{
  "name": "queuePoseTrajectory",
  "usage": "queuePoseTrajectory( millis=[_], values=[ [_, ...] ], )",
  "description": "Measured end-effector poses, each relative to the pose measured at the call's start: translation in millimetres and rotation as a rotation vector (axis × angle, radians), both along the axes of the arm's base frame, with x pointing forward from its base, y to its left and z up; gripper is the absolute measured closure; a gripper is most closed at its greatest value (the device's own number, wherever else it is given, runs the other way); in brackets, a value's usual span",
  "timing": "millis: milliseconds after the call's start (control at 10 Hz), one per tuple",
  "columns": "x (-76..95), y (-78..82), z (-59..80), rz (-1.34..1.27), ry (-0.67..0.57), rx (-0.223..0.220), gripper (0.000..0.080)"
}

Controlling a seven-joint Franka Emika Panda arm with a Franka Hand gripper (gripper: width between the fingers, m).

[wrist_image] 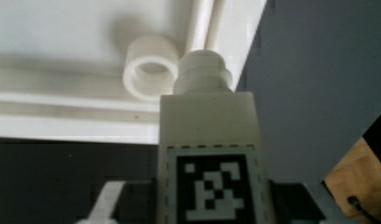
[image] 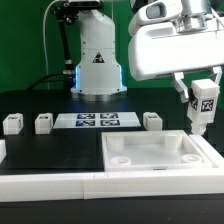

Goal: Assemble square table

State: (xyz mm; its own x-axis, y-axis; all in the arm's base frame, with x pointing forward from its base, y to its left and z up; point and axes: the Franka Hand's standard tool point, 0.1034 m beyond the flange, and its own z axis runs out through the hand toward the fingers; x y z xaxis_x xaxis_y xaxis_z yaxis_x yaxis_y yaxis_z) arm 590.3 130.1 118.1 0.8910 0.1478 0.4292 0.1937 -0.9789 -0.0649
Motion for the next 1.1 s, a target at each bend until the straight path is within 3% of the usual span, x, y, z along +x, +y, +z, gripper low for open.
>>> queuePoseTrajectory(
  millis=[400,600,900,1100],
  values=[
    [5.2,-4.0,-0.1,-0.004,-0.113,0.003,0.0509],
    [3.2,-4.1,-8.4,0.0,-0.095,-0.001,0.0509],
    [18.0,-13.5,-16.6,0.011,-0.099,-0.013,0.0509],
    [18.7,-16.7,-22.3,0.011,-0.094,-0.017,0.0509]
  ],
)
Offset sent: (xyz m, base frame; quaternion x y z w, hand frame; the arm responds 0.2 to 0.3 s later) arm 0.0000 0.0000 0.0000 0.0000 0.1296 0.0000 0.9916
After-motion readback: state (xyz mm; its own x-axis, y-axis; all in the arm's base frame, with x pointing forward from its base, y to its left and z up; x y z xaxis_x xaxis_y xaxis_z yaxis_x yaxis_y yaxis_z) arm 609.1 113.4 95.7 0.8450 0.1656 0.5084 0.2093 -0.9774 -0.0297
